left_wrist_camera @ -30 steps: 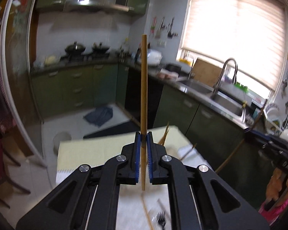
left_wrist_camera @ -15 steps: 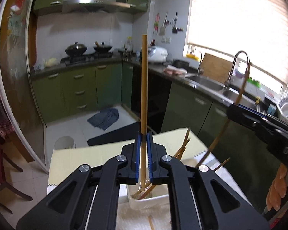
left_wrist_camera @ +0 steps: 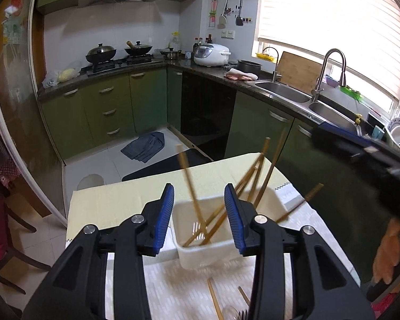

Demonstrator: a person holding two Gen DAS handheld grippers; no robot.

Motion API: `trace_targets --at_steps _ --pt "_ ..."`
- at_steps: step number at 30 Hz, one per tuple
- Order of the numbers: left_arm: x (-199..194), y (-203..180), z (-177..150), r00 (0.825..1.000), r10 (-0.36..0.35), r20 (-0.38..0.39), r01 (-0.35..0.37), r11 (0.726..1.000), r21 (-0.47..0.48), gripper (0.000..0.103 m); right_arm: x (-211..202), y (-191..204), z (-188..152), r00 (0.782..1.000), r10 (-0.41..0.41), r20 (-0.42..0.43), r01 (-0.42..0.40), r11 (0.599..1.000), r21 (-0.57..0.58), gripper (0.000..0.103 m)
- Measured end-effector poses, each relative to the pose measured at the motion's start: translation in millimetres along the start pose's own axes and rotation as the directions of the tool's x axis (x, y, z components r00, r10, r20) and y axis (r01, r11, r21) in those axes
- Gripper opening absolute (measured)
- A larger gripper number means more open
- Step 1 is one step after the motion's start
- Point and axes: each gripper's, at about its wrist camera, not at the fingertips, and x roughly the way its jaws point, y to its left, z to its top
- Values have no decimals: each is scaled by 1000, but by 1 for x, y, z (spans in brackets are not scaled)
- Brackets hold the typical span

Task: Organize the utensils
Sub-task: 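Open both grippers to drop the chopsticks into the white holder, then lower both grippers and close each on one of the last chopsticks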

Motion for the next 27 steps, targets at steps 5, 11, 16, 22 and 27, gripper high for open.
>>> trace_targets --at_steps 5,11,16,22,27 --pt "-27 -7 -35 994 6 -107 -6 1000 2 62 -63 8 -32 999 11 -48 -14 998 -54 38" --pt "3 -11 -136 908 -43 -418 20 998 -57 62 -69 -5 -137 952 -17 -307 -1 998 -58 38" --pt "37 -10 -180 840 -39 -542 -14 995 -94 55 -70 -36 -192 925 -7 -380 28 998 49 38" --pt "58 -12 -190 809 -10 -588 -51 995 -87 47 -77 -57 -206 924 16 -383 32 992 118 38" --pt "62 -18 -193 799 -3 -601 -48 997 -68 47 -66 -51 -211 908 20 -418 25 995 100 38"
